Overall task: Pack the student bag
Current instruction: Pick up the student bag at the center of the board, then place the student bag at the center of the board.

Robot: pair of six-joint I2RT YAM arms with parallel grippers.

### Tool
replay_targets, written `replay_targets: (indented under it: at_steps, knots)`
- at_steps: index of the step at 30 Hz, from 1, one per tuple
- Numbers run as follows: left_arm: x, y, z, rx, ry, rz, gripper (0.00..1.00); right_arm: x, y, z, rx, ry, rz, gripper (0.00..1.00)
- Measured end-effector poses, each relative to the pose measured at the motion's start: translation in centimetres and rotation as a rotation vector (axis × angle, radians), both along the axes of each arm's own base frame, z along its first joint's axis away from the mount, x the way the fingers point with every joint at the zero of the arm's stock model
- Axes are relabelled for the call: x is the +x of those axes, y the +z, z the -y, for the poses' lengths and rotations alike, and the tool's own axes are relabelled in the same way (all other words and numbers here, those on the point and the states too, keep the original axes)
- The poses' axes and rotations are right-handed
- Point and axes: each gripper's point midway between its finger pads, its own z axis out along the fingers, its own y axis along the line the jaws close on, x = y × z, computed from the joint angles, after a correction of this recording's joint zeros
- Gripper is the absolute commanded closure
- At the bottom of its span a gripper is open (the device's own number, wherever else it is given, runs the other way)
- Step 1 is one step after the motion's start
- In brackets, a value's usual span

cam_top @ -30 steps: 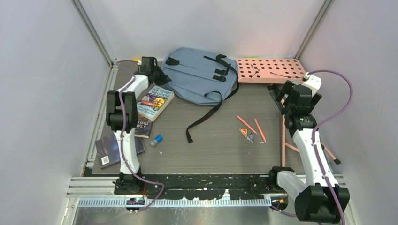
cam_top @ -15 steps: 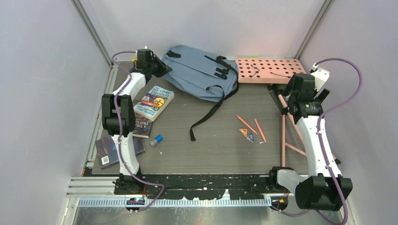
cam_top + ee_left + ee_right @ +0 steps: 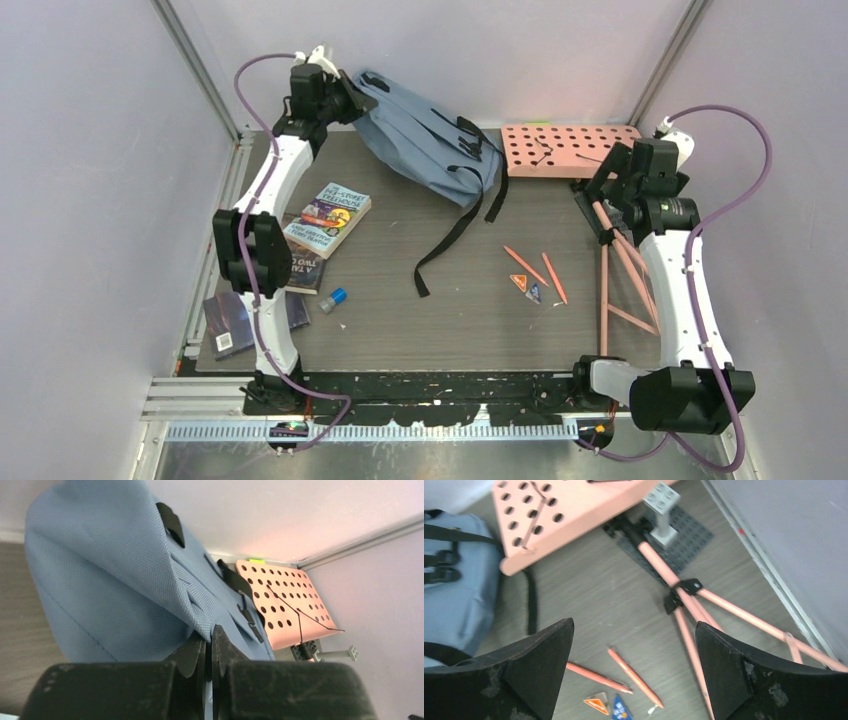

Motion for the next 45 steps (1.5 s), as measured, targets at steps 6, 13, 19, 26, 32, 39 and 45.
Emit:
replay_targets:
  at_steps: [6, 13, 19, 26, 32, 39, 45]
  knots:
    - [-1.7, 5.3, 1.3, 0.107, -0.053, 0.132, 1.00, 1.9, 1.7, -1.6, 0.075, 0.061, 0.056, 0.04]
    - [-3.7, 9.4, 0.7, 0.243, -0.077, 0.247, 1.00, 2.5, 1.4, -2.8, 0.128, 0.100, 0.057, 0.04]
    - [-5.5, 11.0, 1.9, 0.333, -0.130, 0.311, 1.00, 2.8, 1.9, -3.0, 0.129, 0.118, 0.070, 0.05]
    - [-9.3, 11.2, 7.8, 0.410, -0.281, 0.362, 1.00, 3.2, 2.4, -3.5, 0.126, 0.133, 0.078, 0.06]
    - [-14.1, 9.5, 14.5, 0.521, -0.452, 0.403, 1.00, 4.4, 3.7, -4.6, 0.158, 0.148, 0.108, 0.06]
    - [-18.2, 6.9, 18.0, 0.643, -0.573, 0.439, 1.00, 6.5, 7.1, -7.8, 0.284, 0.192, 0.184, 0.06]
    - [-19.7, 6.2, 18.1, 0.653, -0.601, 0.434, 1.00, 7.5, 10.9, -12.6, 0.446, 0.281, 0.255, 0.06]
